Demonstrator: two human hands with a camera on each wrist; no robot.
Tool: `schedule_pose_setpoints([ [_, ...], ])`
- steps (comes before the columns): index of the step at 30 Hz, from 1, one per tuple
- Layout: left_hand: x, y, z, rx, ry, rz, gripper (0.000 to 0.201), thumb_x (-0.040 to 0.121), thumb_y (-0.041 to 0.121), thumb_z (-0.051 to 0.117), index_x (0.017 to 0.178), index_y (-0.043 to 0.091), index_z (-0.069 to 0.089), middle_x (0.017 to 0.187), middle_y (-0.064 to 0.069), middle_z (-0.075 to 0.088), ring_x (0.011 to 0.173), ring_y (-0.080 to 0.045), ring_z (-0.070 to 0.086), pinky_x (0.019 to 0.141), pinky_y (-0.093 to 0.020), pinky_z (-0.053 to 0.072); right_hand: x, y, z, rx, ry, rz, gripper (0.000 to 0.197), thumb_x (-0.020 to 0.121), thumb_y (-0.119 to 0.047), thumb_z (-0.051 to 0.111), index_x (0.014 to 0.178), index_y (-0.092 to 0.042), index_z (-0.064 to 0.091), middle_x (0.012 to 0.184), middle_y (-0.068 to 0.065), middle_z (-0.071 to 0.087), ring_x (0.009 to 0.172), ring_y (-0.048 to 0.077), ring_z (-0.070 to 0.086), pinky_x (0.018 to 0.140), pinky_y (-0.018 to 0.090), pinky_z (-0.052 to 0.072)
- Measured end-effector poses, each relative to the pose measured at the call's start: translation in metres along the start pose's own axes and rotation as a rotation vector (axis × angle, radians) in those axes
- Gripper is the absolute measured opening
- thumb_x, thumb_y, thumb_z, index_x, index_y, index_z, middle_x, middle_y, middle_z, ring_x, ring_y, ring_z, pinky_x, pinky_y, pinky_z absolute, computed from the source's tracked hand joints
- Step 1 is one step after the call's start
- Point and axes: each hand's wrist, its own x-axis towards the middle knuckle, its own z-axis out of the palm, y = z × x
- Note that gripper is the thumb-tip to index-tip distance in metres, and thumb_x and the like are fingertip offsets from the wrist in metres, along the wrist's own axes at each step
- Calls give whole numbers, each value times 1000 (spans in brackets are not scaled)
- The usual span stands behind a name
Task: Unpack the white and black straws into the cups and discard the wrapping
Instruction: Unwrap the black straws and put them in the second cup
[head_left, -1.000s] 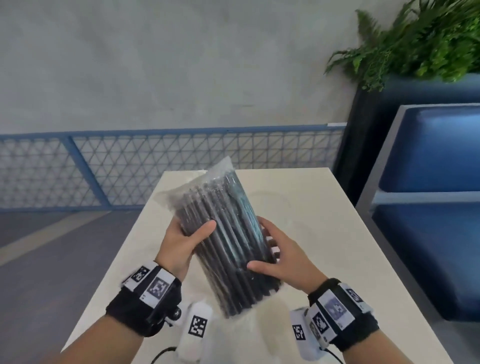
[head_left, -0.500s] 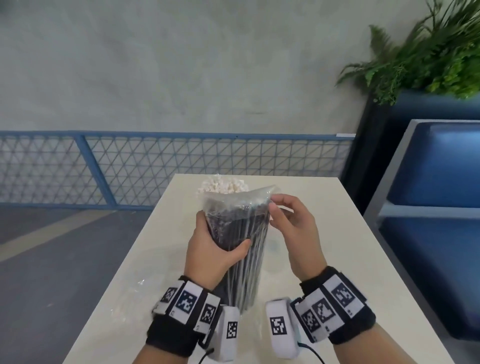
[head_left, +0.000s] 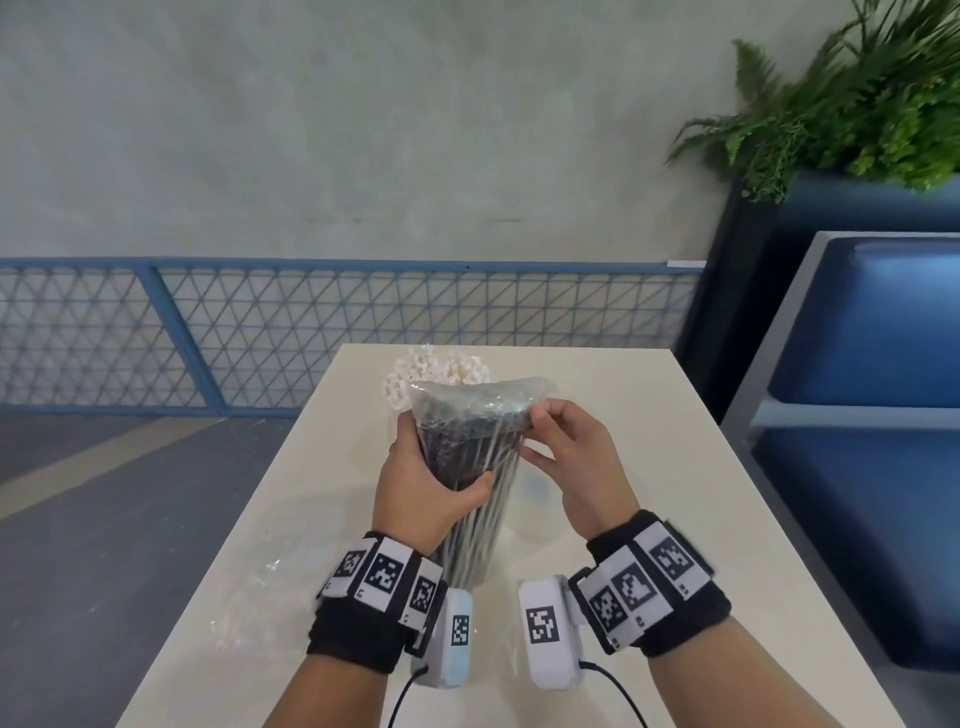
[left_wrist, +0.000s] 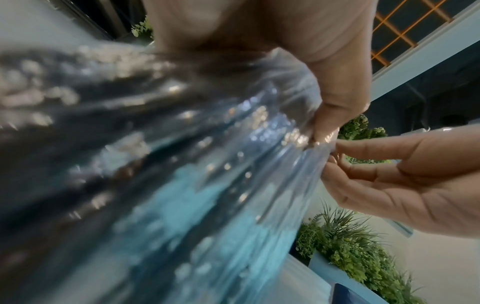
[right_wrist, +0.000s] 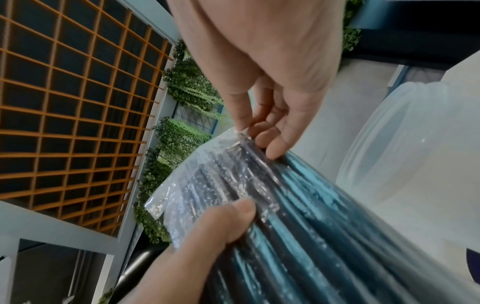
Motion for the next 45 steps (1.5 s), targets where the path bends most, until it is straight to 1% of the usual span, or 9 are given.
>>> schedule_pose_setpoints([
  [8,9,-8,-5,60,-36,-1,72,55,35,77,116,27,38,104,1,62,99,-20,60,83,-38,53,6,-7,-2,189,-24,144,20,97,-9,43,79,-8,52,71,3,56,66,10,60,77,25,56],
  [11,11,-6,-3,46,-38,-25,69,58,31,79,115,27,39,103,1,62,96,-17,60,80,-29,50,5,-6,0,369,13,161,13,96,-2,40,99,-8,50,75,4,64,67,11,67,73,22,58],
  [14,13,-7,-2,59,-31,-44,70,59,30,79,116,24,39,104,-2,61,96,-19,60,80,-31,50,-1,8,1,-21,97,-103,36,90,3,49,117,-20,43,106,3,54,75,14,67,73,18,54],
  [18,15,-8,-3,91,-36,-50,67,58,31,79,112,22,40,101,-2,62,96,-22,60,81,-39,52,-5,24,5,-657,135,-564,60,76,-4,71,117,-39,46,127,-7,30,90,7,53,82,4,42],
  [20,16,-7,-3,82,-40,-50,67,58,30,79,113,20,40,101,-2,62,95,-23,60,81,-39,52,1,28,4,-816,156,-713,46,73,-11,75,110,-32,56,129,-3,32,94,7,42,87,1,34],
  [25,17,-8,-5,93,-54,-53,64,59,31,78,108,23,38,98,-2,61,91,-22,59,77,-34,51,20,19,-4,-983,146,-1016,4,83,-14,68,86,-15,68,109,1,60,94,17,51,84,23,44],
  [29,18,-15,-12,105,-57,-91,62,59,29,79,106,24,38,98,-3,61,92,-24,59,77,-33,49,22,6,-9,-903,160,-977,7,88,-14,58,85,-11,63,87,-2,67,82,15,57,74,32,48],
  [36,19,-8,-19,39,-89,-63,59,61,24,80,103,27,38,87,18,55,79,-4,54,62,-12,38,30,16,-12,-1136,-68,-911,52,67,-5,67,113,-23,49,123,0,52,113,19,46,97,33,40],
  [45,18,-9,-23,40,-160,-70,62,63,24,80,109,28,37,89,24,52,79,10,51,64,-4,36,36,27,-15,-1115,42,-1131,15,84,-10,57,92,-24,58,91,-7,66,88,11,58,98,33,37],
])
